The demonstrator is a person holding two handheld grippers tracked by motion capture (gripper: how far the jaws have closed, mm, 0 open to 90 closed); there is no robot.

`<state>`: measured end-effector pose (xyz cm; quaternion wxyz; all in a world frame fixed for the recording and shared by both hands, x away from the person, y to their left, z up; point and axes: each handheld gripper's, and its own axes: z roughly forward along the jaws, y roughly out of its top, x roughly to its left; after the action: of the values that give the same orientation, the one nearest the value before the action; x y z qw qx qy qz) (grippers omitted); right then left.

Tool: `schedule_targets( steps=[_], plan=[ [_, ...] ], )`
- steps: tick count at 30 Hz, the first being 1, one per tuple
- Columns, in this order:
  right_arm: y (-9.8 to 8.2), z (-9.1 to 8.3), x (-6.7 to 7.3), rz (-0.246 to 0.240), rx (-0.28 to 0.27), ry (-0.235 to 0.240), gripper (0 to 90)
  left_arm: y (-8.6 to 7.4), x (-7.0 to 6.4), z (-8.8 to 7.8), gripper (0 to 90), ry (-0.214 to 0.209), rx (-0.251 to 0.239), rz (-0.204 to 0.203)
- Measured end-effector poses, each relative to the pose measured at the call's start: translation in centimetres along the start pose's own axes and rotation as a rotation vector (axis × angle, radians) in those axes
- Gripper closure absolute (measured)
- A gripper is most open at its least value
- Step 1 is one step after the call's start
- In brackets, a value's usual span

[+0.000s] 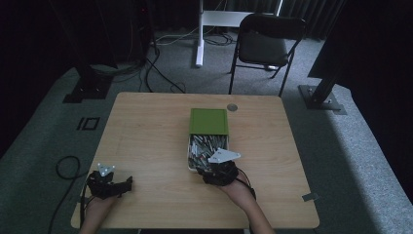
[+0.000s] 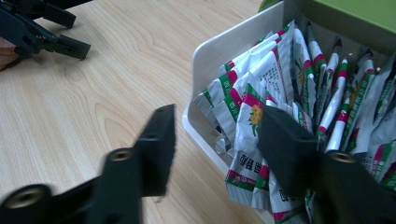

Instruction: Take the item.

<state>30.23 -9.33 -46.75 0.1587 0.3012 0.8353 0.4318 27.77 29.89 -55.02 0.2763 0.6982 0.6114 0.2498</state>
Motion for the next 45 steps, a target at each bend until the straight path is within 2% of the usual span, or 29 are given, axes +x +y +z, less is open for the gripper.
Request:
schedule_targets(
  steps=[3, 9, 17, 19, 25, 26, 28, 30, 32, 37, 40, 45],
  plan=[
    [-0.2, 0.3, -0.1, 0.007, 0.011, 0.004, 58.7, 0.0, 0.0, 0.0, 1.4, 0.0, -0.001, -0.002],
    [-0.7, 1.1, -0.3, 0.021, 0.061, -0.04, 60.4, 0.0, 0.0, 0.0, 1.4, 0.0, 0.001, 0.001],
    [-0.8, 1.5, -0.4, 0.038, 0.084, -0.065, 64.4, 0.0, 0.0, 0.0, 1.4, 0.0, 0.001, 0.001],
    [-1.0, 2.1, -0.3, 0.034, 0.116, -0.102, 65.8, 0.0, 0.0, 0.0, 1.4, 0.0, 0.001, 0.001],
    [-0.8, 2.3, -0.5, 0.092, 0.109, -0.102, 67.8, 0.0, 0.0, 0.0, 1.3, 0.0, 0.001, 0.002],
    [-0.8, 2.4, -0.5, 0.097, 0.106, -0.108, 70.4, 0.0, 0.0, 0.0, 1.4, 0.0, 0.001, 0.002],
    [-0.7, 2.4, -0.4, 0.082, 0.109, -0.13, 74.2, 0.0, 0.0, 0.0, 1.4, 0.0, 0.001, 0.001],
    [-0.8, 2.5, -0.4, 0.076, 0.112, -0.152, 83.0, 0.0, 0.0, 0.0, 1.4, 0.0, 0.001, 0.001],
    [-0.9, 2.5, -0.5, 0.08, 0.111, -0.157, 85.3, 0.0, 0.0, 0.0, 1.4, 0.0, 0.001, 0.001],
    [-0.8, 2.2, -0.5, 0.064, 0.103, -0.175, 88.3, 0.0, 0.0, 0.0, 1.4, 0.0, 0.001, 0.001],
    [-0.5, 1.6, -0.5, 0.063, 0.078, -0.178, 88.6, 0.0, 0.0, 0.0, 1.3, 0.0, 0.001, 0.001],
    [0.3, 0.5, -0.6, 0.073, 0.041, -0.155, 88.8, 0.0, 0.0, 0.0, 1.4, 0.0, 0.0, 0.0]
  ],
)
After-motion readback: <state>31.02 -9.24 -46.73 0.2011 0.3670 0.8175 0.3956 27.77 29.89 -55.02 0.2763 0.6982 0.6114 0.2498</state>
